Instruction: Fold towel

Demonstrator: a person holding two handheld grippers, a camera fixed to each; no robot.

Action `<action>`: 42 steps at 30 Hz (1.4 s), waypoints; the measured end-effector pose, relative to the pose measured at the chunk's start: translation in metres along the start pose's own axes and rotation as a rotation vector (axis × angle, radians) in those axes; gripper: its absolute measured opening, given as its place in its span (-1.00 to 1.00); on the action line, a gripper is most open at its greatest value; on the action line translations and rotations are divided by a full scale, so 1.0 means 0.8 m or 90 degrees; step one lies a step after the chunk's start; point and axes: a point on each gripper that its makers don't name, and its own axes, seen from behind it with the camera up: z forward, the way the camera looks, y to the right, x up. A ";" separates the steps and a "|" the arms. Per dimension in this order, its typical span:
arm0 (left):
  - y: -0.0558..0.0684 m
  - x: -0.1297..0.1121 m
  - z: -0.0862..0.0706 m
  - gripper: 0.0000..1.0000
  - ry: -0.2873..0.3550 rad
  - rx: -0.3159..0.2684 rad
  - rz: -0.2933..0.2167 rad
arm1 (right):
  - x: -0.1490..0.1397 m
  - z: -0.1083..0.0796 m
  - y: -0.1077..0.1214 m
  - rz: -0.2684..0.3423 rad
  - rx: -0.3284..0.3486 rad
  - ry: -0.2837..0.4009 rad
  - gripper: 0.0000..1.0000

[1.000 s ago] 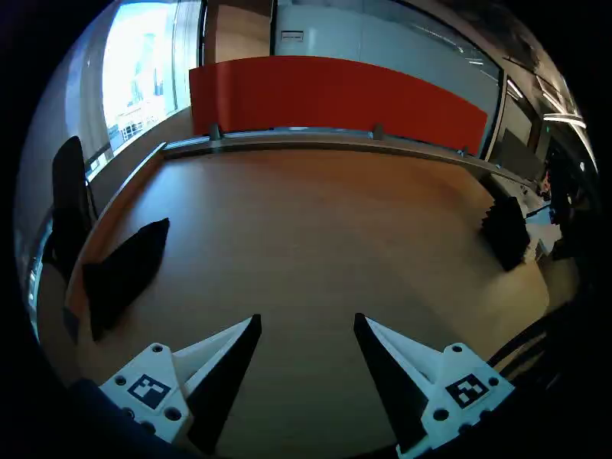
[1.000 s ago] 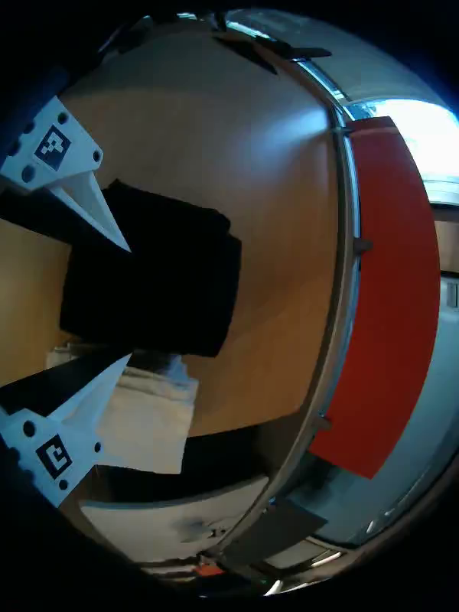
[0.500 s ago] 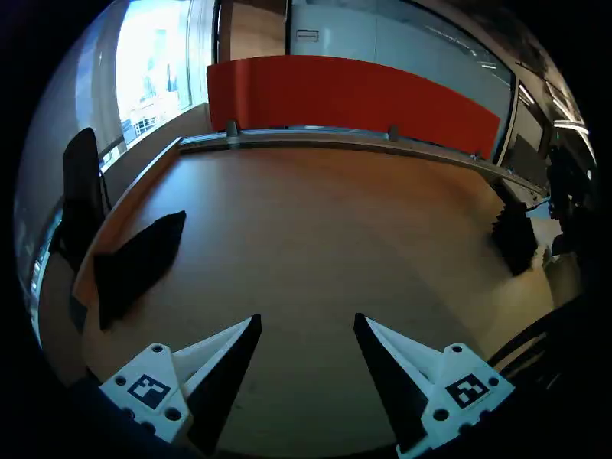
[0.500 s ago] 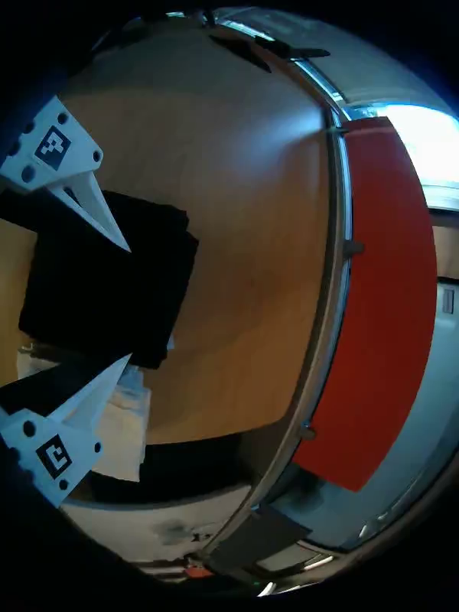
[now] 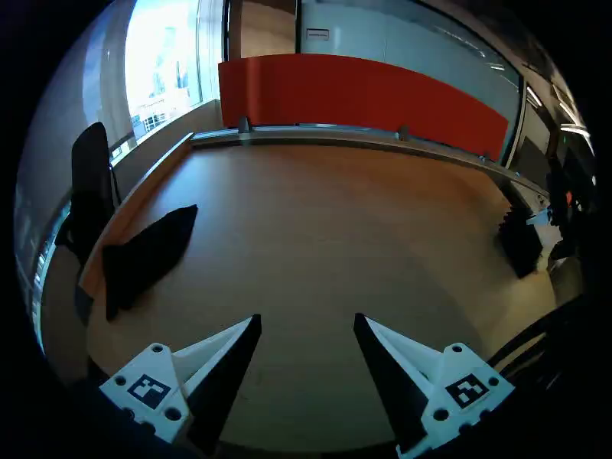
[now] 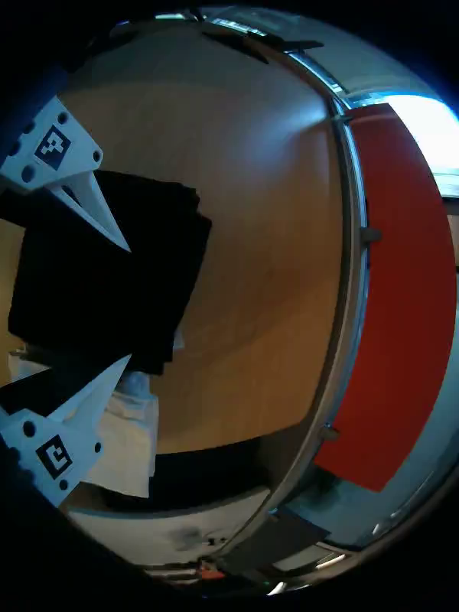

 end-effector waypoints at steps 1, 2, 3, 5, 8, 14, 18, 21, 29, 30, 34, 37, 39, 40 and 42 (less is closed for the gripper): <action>0.000 0.000 0.000 0.79 0.000 0.000 0.000 | -0.001 0.001 0.000 0.000 0.000 -0.001 0.64; 0.000 0.001 0.000 0.79 0.000 0.000 0.001 | -0.002 0.002 0.000 0.000 0.000 -0.001 0.64; 0.001 0.001 -0.001 0.79 0.001 0.000 0.001 | -0.002 0.002 -0.001 0.001 0.000 -0.001 0.64; 0.001 0.002 0.000 0.79 0.001 0.000 0.002 | -0.001 0.001 -0.001 0.002 0.001 0.002 0.64; 0.002 0.004 0.000 0.79 0.003 -0.002 0.003 | 0.001 -0.002 -0.001 0.004 0.000 0.008 0.64; 0.000 0.005 0.000 0.79 0.007 -0.003 0.002 | 0.011 -0.016 -0.002 0.007 -0.003 0.028 0.64; -0.001 0.004 -0.001 0.79 0.008 -0.005 -0.002 | 0.015 -0.024 -0.004 0.007 -0.005 0.036 0.64; -0.002 0.003 0.000 0.79 0.010 -0.007 -0.002 | 0.017 -0.030 -0.005 0.008 -0.008 0.043 0.64; -0.006 0.005 0.001 0.79 0.017 -0.015 -0.001 | 0.037 -0.059 -0.014 0.030 -0.021 0.106 0.64; -0.007 0.006 0.002 0.79 0.018 -0.017 -0.002 | 0.040 -0.064 -0.016 0.035 -0.023 0.119 0.64; -0.008 0.009 0.003 0.79 0.022 -0.022 -0.002 | 0.052 -0.083 -0.021 0.063 -0.032 0.170 0.64; -0.008 0.012 0.003 0.79 0.025 -0.026 0.000 | 0.059 -0.097 -0.025 0.085 -0.043 0.210 0.63; -0.008 0.014 0.004 0.79 0.027 -0.028 0.001 | 0.063 -0.106 -0.027 0.099 -0.053 0.235 0.63; -0.008 0.015 0.004 0.79 0.028 -0.029 0.002 | 0.065 -0.110 -0.027 0.105 -0.058 0.246 0.63; -0.009 0.016 0.004 0.79 0.030 -0.031 0.004 | 0.069 -0.118 -0.028 0.115 -0.069 0.269 0.63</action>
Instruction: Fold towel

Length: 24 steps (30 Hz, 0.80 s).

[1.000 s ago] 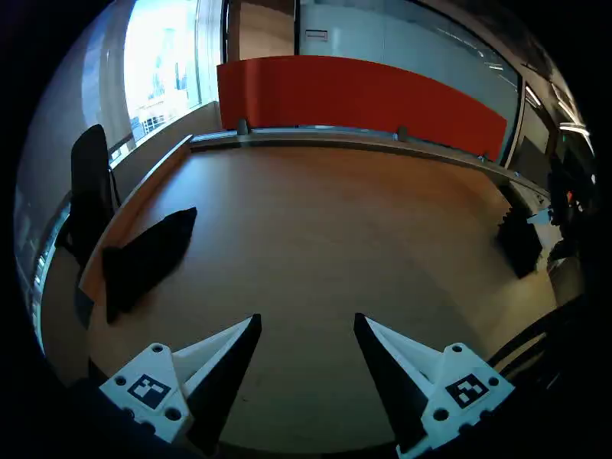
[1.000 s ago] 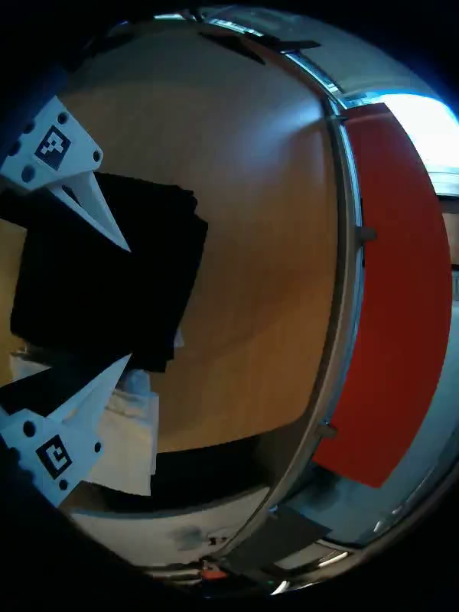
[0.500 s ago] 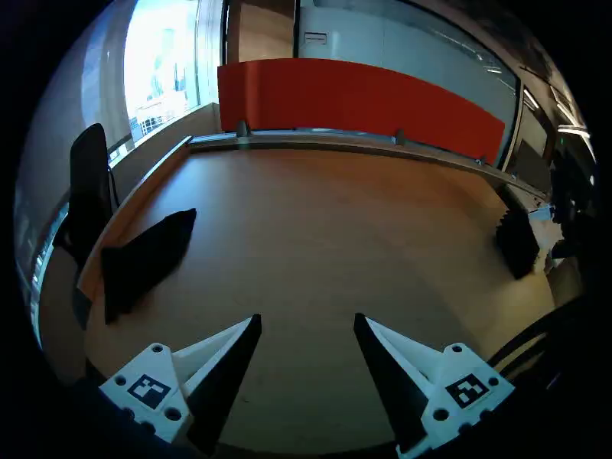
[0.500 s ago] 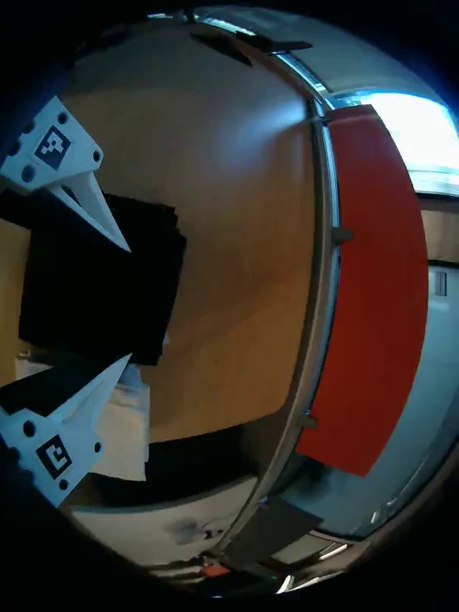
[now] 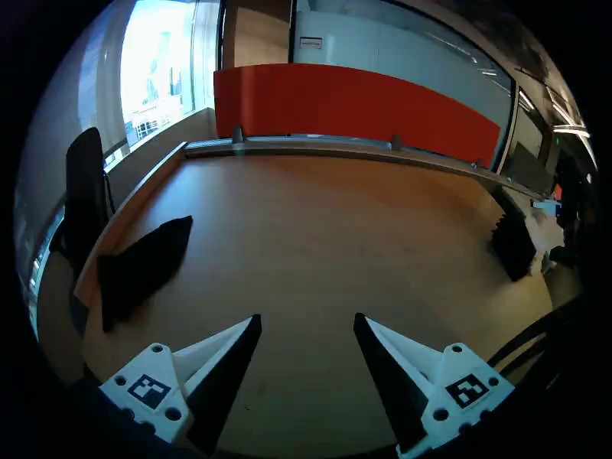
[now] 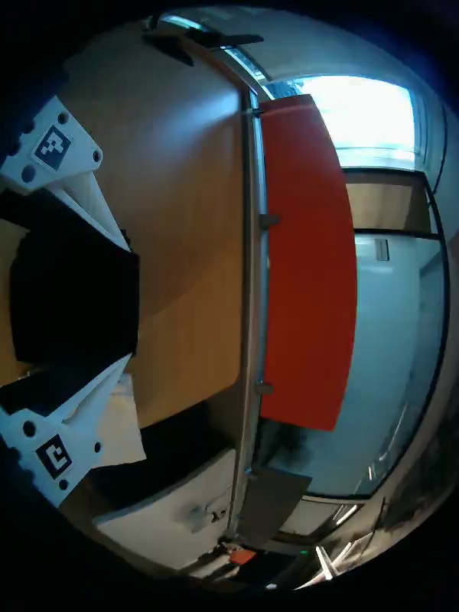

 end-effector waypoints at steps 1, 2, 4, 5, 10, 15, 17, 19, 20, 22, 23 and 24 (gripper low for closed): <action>0.000 0.000 0.000 0.79 0.000 -0.001 0.001 | 0.002 -0.003 -0.001 0.003 -0.003 0.011 0.63; 0.000 0.001 0.001 0.79 0.001 -0.002 0.002 | 0.005 -0.006 -0.002 0.006 -0.007 0.022 0.63; 0.001 0.001 0.001 0.79 0.002 -0.003 0.003 | 0.009 -0.011 -0.006 0.009 -0.010 0.042 0.63; 0.001 0.001 0.002 0.79 0.002 -0.004 0.003 | 0.011 -0.013 -0.008 0.009 -0.011 0.051 0.63; 0.000 0.006 0.004 0.79 0.008 -0.007 0.005 | 0.030 -0.025 -0.015 0.007 -0.019 0.105 0.63; -0.001 0.011 0.007 0.79 0.017 -0.008 0.007 | 0.059 -0.038 -0.024 0.005 -0.026 0.172 0.79; -0.002 0.014 0.008 0.79 0.020 -0.007 0.008 | 0.070 -0.044 -0.027 0.008 -0.030 0.193 0.90; -0.002 0.018 0.009 0.79 0.025 -0.008 0.009 | 0.078 -0.050 -0.031 0.008 -0.031 0.211 0.92; -0.002 0.020 0.010 0.79 0.027 -0.008 0.009 | 0.082 -0.052 -0.034 0.008 -0.031 0.218 0.93; -0.003 0.025 0.011 0.79 0.035 -0.009 0.009 | 0.087 -0.055 -0.038 0.009 -0.030 0.229 0.97; -0.003 0.028 0.012 0.79 0.038 -0.010 0.009 | 0.089 -0.056 -0.040 0.009 -0.030 0.232 0.98; -0.003 0.031 0.013 0.79 0.044 -0.010 0.009 | 0.091 -0.056 -0.042 0.009 -0.030 0.236 0.99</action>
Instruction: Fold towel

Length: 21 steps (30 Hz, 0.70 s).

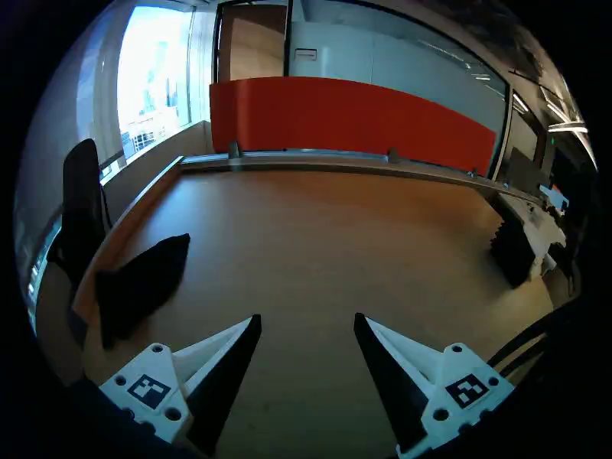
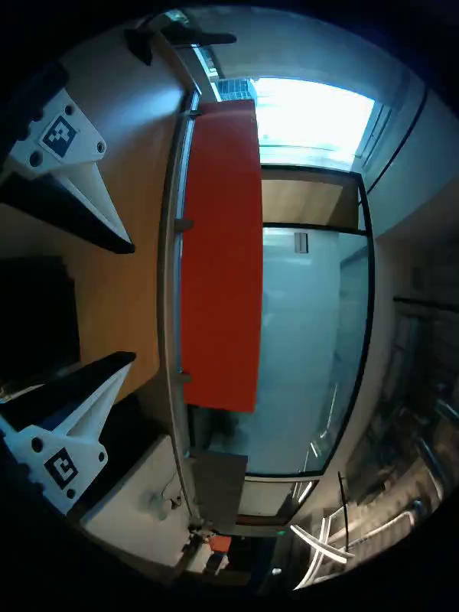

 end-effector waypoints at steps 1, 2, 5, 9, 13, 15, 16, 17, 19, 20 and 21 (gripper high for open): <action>-0.001 0.004 0.001 0.79 0.006 0.000 0.000 | 0.002 0.000 -0.002 0.000 0.000 0.002 0.99; -0.001 0.008 0.002 0.79 0.011 0.000 0.000 | 0.004 -0.001 -0.005 0.000 0.000 0.005 0.99; -0.004 0.024 0.005 0.79 0.035 0.000 0.001 | 0.010 -0.002 -0.015 0.000 0.002 0.013 0.99; -0.007 0.056 0.010 0.79 0.076 -0.002 -0.001 | 0.020 -0.004 -0.033 0.002 0.008 0.023 0.99; -0.011 0.093 0.016 0.79 0.119 -0.002 -0.003 | 0.032 -0.006 -0.058 0.007 0.017 0.036 0.99; -0.014 0.112 0.019 0.79 0.142 -0.002 -0.002 | 0.038 -0.008 -0.071 0.010 0.022 0.043 0.99; -0.016 0.121 0.020 0.79 0.153 0.000 -0.001 | 0.041 -0.009 -0.077 0.010 0.024 0.046 0.99; -0.019 0.131 0.022 0.79 0.164 0.002 0.001 | 0.044 -0.009 -0.083 0.010 0.027 0.048 0.99; -0.026 0.150 0.024 0.79 0.186 0.011 0.003 | 0.050 -0.011 -0.097 0.009 0.031 0.054 0.99; -0.029 0.158 0.024 0.79 0.197 0.016 0.004 | 0.053 -0.011 -0.103 0.009 0.033 0.056 0.98; -0.033 0.167 0.025 0.79 0.207 0.020 0.005 | 0.055 -0.012 -0.110 0.009 0.035 0.059 0.99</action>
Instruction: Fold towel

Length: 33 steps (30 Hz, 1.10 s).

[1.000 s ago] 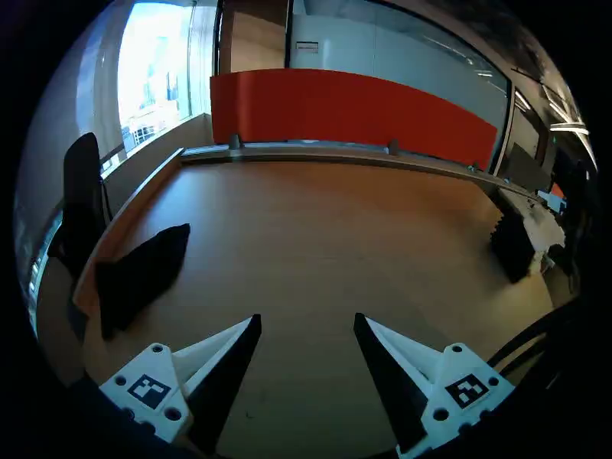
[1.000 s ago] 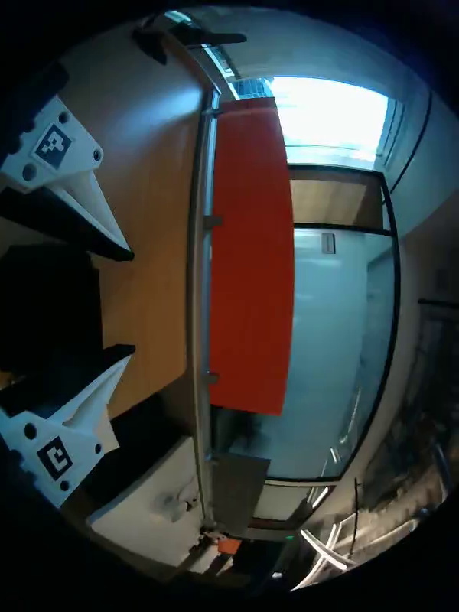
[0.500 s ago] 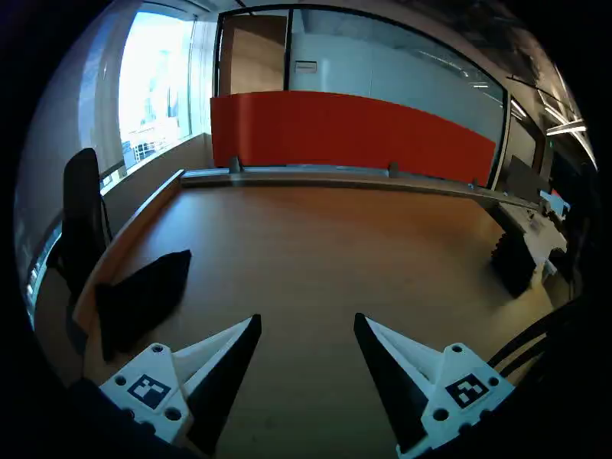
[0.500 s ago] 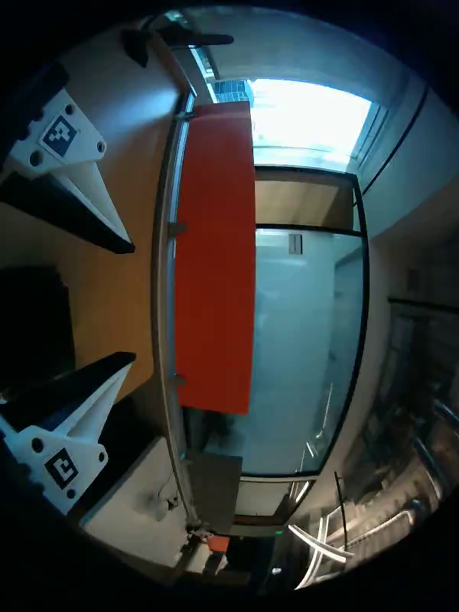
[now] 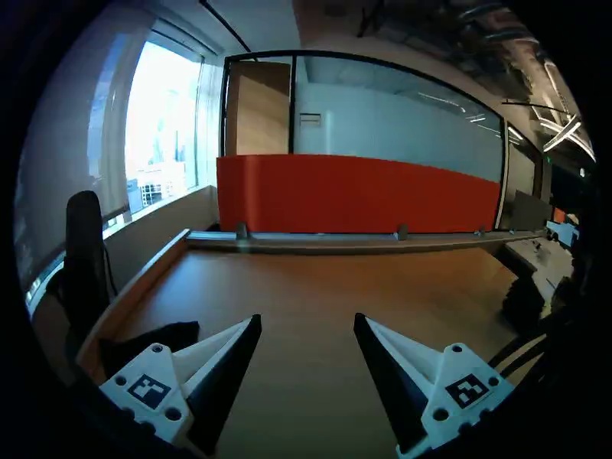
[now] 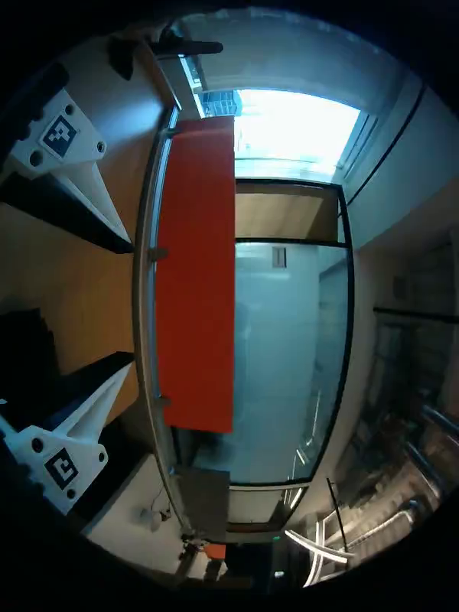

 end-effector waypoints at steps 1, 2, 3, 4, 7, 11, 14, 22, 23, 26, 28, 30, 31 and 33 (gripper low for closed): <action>-0.002 0.006 0.003 0.79 0.008 0.002 0.001 | 0.002 0.000 -0.006 0.001 0.001 0.002 0.99; -0.005 0.013 0.006 0.79 0.017 0.004 0.001 | 0.004 0.001 -0.012 0.002 0.002 0.004 0.99; -0.007 0.020 0.009 0.79 0.025 0.006 0.001 | 0.006 0.001 -0.019 0.004 0.003 0.006 0.99; -0.008 0.025 0.011 0.79 0.031 0.006 -0.001 | 0.007 0.001 -0.025 0.007 0.004 0.008 0.99; -0.012 0.041 0.017 0.79 0.050 0.004 -0.007 | 0.011 0.001 -0.046 0.014 0.009 0.012 0.99; -0.018 0.064 0.021 0.79 0.078 0.007 -0.009 | 0.015 0.001 -0.068 0.019 0.014 0.014 0.98; -0.021 0.078 0.023 0.79 0.095 0.013 -0.003 | 0.016 0.000 -0.078 0.020 0.015 0.014 0.99; -0.020 0.092 0.029 0.79 0.120 0.021 -0.005 | 0.023 -0.004 -0.099 0.036 0.026 0.010 0.99; -0.020 0.093 0.029 0.79 0.123 0.022 -0.005 | 0.024 -0.004 -0.102 0.039 0.030 0.008 0.99; -0.018 0.095 0.030 0.79 0.134 0.025 -0.002 | 0.028 -0.006 -0.109 0.044 0.036 0.006 0.99; -0.018 0.093 0.029 0.79 0.139 0.026 -0.001 | 0.032 -0.007 -0.113 0.045 0.039 0.006 0.99; -0.017 0.090 0.029 0.79 0.143 0.027 -0.002 | 0.037 -0.009 -0.116 0.044 0.041 0.007 0.99; -0.018 0.088 0.030 0.79 0.143 0.027 -0.002 | 0.039 -0.010 -0.118 0.044 0.042 0.007 0.99; -0.018 0.084 0.031 0.79 0.145 0.029 -0.003 | 0.043 -0.011 -0.120 0.045 0.042 0.008 0.99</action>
